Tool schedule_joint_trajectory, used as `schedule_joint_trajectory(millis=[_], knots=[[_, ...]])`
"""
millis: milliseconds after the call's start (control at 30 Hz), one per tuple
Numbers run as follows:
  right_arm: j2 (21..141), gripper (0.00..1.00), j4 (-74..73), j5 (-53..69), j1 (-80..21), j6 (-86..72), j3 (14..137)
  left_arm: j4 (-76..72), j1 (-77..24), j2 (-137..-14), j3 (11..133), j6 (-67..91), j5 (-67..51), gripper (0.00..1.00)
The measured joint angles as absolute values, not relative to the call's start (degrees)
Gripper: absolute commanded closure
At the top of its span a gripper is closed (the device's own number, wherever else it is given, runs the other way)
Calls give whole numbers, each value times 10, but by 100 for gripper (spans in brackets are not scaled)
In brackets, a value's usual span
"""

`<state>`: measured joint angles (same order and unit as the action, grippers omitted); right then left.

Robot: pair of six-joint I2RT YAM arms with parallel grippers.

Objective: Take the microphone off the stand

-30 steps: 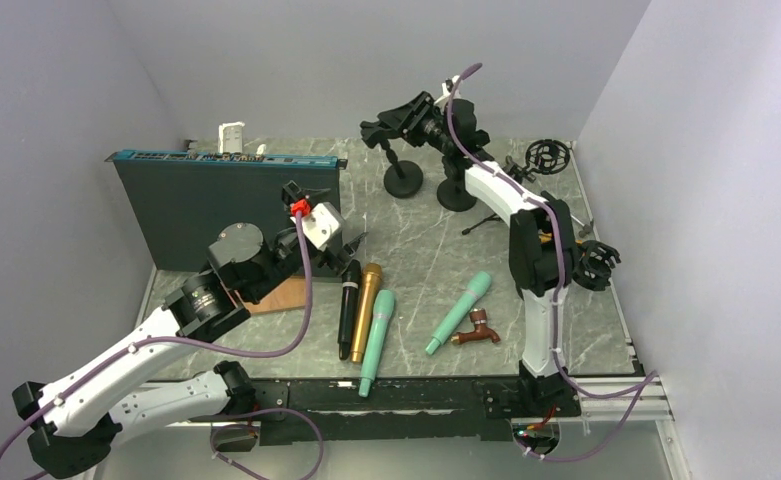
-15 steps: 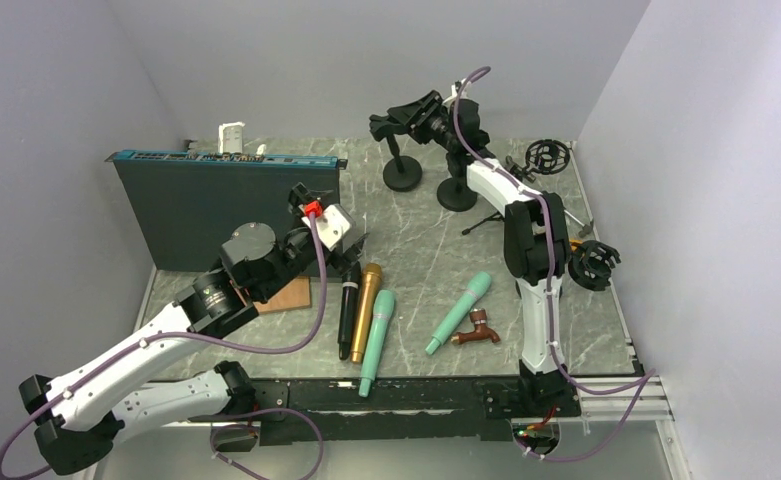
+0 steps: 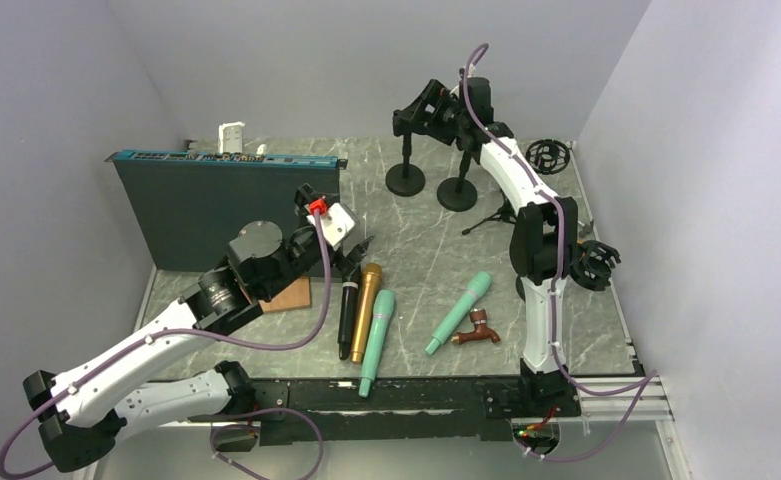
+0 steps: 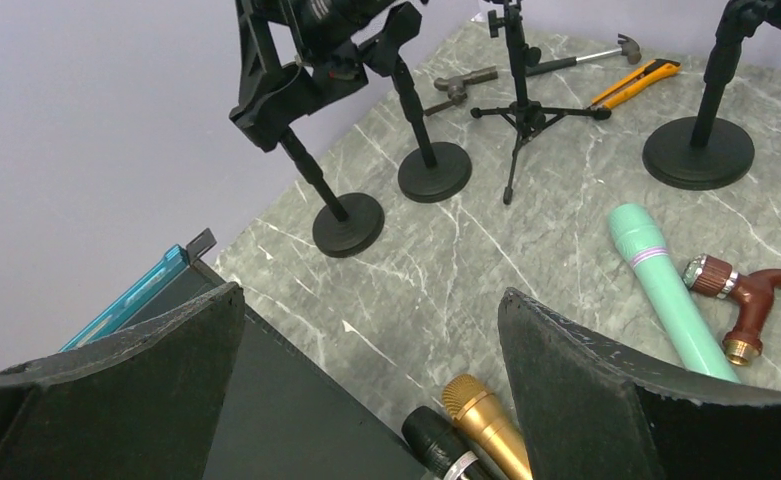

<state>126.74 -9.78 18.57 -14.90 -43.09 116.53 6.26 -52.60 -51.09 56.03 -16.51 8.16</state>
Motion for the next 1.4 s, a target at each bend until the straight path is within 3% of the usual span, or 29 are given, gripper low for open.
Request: schedule_joint_trajectory(millis=[300,400,567,800,1167,1400], knots=[[1231,0,-385,88,-153,-326,1332,57,-526,-543,562,-146,90,1],[1164,0,-466,29,-153,-291,1343,79,-526,-550,588,-115,90,1],[924,0,-505,-30,-153,-254,1163,88,-526,-500,614,-30,86,1],[626,0,-529,3,-152,-252,962,118,-526,-336,582,109,98,1],[324,0,-617,29,-152,-226,828,204,-526,-234,539,250,119,1],[258,0,-633,5,-152,-229,817,215,-526,-187,530,282,129,1]])
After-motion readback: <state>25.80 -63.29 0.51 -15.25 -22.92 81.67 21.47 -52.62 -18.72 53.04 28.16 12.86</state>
